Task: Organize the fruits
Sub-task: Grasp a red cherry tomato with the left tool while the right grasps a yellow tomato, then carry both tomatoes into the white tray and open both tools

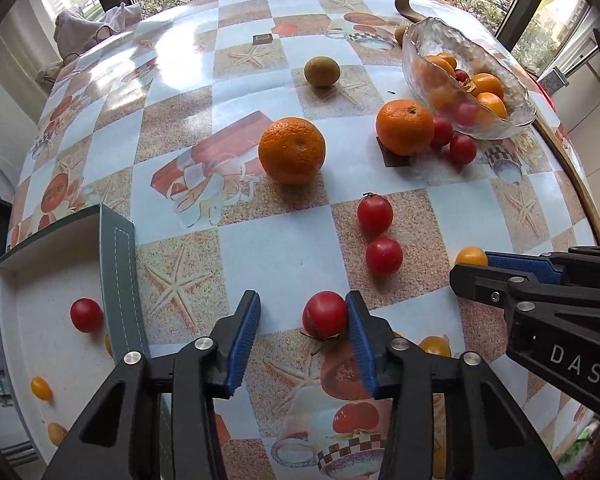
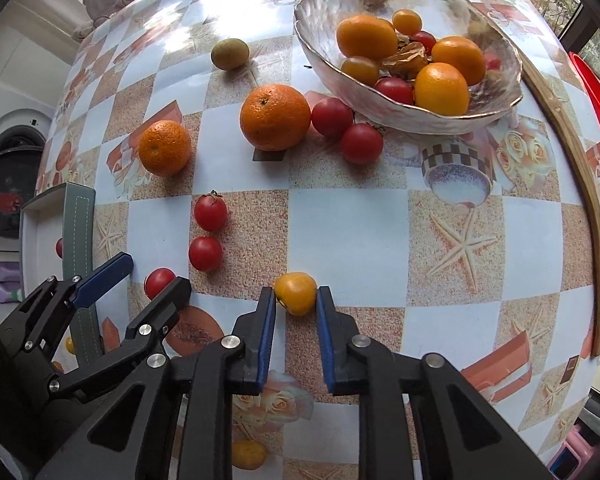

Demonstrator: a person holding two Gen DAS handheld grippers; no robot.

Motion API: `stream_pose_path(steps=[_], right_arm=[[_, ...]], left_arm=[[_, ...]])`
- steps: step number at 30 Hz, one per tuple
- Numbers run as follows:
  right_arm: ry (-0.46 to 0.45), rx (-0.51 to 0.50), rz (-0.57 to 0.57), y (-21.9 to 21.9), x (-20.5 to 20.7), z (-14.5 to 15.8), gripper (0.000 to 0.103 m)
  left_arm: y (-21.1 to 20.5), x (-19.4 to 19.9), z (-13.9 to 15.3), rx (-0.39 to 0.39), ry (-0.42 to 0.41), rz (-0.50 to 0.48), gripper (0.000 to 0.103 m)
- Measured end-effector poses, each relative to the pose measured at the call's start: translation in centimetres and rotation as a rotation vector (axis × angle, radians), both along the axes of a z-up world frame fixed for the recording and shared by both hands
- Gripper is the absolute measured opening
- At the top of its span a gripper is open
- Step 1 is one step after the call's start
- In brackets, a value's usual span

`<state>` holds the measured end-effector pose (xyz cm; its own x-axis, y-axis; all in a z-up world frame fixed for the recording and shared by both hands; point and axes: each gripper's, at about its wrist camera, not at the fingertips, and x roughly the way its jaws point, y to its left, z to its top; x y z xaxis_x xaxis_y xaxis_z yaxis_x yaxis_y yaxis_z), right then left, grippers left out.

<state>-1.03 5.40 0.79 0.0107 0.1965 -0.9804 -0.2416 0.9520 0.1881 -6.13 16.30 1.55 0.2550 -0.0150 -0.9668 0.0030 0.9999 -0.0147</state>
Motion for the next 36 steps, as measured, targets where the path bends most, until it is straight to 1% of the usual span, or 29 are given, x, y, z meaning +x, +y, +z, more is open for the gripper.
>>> stream_pose_path(steps=[1,2,5,10,17,24,36], right_arm=[[0.0,0.006,-0.007,-0.2,-0.1,0.1,0.022],[0.003,0.012,-0.015,-0.5,-0.2,0.2,0.022],[0.005,0.024,-0.033,-1.4,-0.6,0.6,0.022],[0.008,0.033,-0.053,-2.9,-1.8,1.3,0.022],[0.006,0.035,-0.053,-4.3,-3.7,2.8,0.022],[0.001,0.033,-0.028,-4.4,-6.2,4.6,0.022],[-0.014,0.025,0.003,-3.5,-9.5,7.2,0.022]], left_arm=[[-0.2,0.1,0.1,-0.002,0.001,-0.006,0.022],[-0.2,0.1,0.1,-0.01,0.004,-0.008,0.022],[0.4,-0.1,0.4,-0.071,0.016,0.008,0.022],[0.9,-1.7,1.9,-0.096,0.008,0.028,0.022],[1.5,-3.8,4.5,-0.1,-0.011,0.052,0.022],[2.5,-6.4,6.7,-0.094,-0.024,0.082,0.022],[4.2,-10.6,8.5,-0.08,-0.034,0.126,0.022]])
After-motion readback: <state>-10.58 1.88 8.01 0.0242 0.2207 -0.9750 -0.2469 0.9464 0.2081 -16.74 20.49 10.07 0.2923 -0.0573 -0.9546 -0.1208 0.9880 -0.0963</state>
